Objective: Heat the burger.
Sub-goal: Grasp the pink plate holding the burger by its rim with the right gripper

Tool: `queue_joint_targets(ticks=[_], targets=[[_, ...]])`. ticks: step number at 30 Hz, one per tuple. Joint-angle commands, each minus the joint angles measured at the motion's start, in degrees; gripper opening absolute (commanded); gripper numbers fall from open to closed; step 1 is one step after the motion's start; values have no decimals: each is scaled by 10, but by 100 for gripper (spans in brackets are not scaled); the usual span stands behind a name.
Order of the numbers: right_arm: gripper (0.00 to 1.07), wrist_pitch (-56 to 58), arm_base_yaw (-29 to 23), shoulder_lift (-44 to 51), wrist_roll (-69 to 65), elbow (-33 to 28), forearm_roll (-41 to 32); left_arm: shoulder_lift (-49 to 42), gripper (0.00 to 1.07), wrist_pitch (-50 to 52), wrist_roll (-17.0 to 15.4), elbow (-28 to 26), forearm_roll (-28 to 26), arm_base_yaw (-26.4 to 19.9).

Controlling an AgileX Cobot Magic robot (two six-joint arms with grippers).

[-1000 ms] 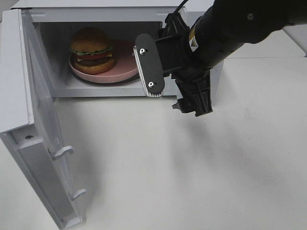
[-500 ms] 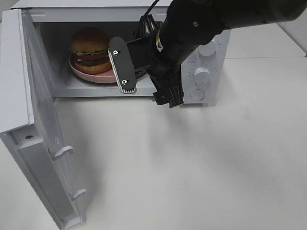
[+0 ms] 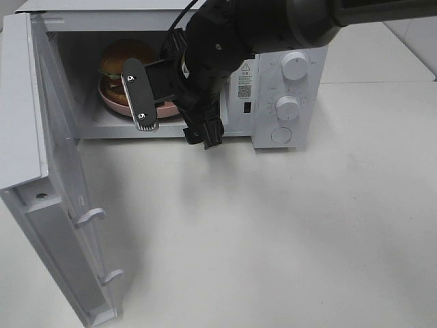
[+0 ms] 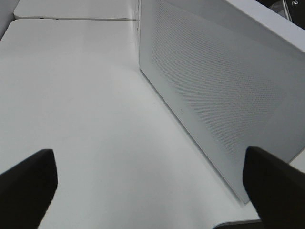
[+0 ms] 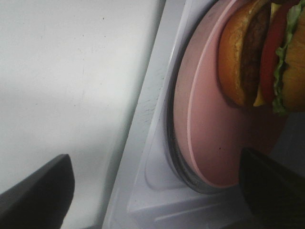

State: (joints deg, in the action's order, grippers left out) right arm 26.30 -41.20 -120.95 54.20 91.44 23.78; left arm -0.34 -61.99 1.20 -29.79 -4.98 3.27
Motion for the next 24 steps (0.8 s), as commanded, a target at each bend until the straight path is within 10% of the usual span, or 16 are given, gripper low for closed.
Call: queue_joint_targets(ticks=[1,24], targets=[[90,6,-2,-26,-2,34,-9,-9,98,6,1,1,-2,-2],[87,14,33,-141,-1,174,-31,-9,98,6,1,1,-2,-2]])
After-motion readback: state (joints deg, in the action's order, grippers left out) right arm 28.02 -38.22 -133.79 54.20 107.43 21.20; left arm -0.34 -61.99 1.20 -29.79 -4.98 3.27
